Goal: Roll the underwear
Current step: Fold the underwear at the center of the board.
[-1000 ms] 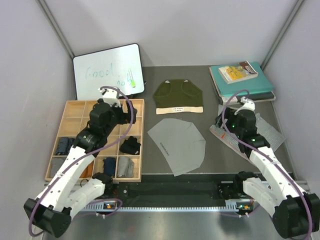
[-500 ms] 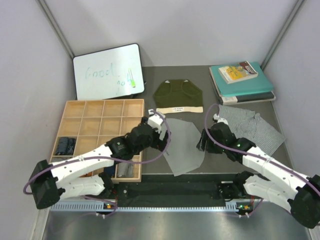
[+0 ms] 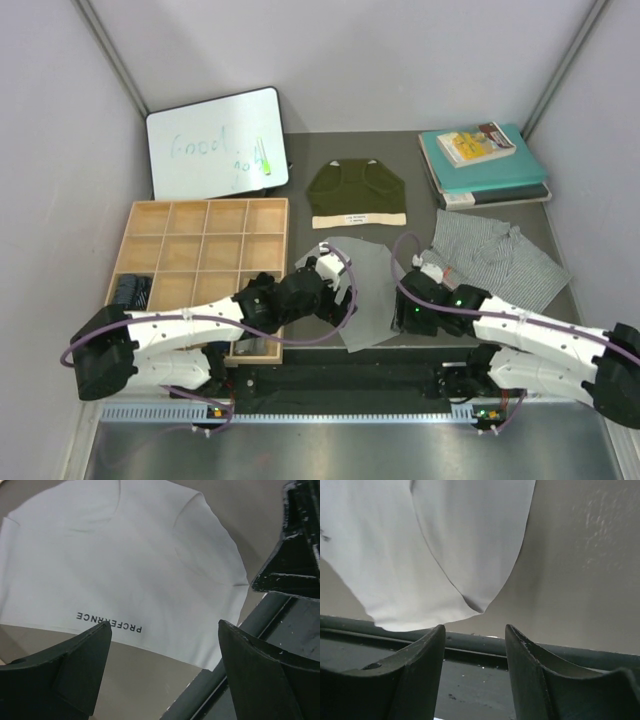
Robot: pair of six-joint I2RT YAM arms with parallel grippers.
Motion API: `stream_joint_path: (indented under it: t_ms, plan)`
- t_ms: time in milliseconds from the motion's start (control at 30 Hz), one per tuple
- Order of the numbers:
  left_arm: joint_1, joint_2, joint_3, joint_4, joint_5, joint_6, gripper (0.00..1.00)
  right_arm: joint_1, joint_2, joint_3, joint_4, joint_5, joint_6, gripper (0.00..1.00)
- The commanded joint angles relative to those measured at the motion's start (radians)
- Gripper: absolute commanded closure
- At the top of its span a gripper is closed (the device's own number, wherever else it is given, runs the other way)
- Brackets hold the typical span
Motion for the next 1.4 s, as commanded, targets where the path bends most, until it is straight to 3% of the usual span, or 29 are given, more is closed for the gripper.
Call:
stream_joint_path:
  t_ms: [0,567,767,1000,1133,1267,1367]
  plan:
    - [-0.022,-0.027,-0.029,0.086,0.026,-0.020,0.10,0.054,0.083,0.025,0.001,0.032,0.085,0.50]
    - [-0.049,-0.079,-0.106,0.088,0.026,-0.026,0.14,0.076,0.266,0.084,0.053,0.051,0.112,0.54]
    - [-0.062,-0.064,-0.118,0.100,0.028,-0.022,0.18,0.077,0.307,0.094,0.061,0.034,0.109,0.63]
    - [-0.085,-0.053,-0.130,0.132,0.038,-0.026,0.21,0.077,0.332,0.100,0.038,0.002,0.104,0.82]
    - [-0.132,-0.032,-0.138,0.177,0.048,-0.019,0.22,0.077,0.337,0.125,0.021,0.000,0.092,0.87]
    - [-0.183,-0.021,-0.159,0.245,0.038,-0.008,0.22,0.077,0.353,0.169,0.004,-0.004,0.070,1.00]
    - [-0.198,-0.006,-0.173,0.282,0.048,0.000,0.22,0.079,0.375,0.203,0.002,-0.010,0.056,1.00]
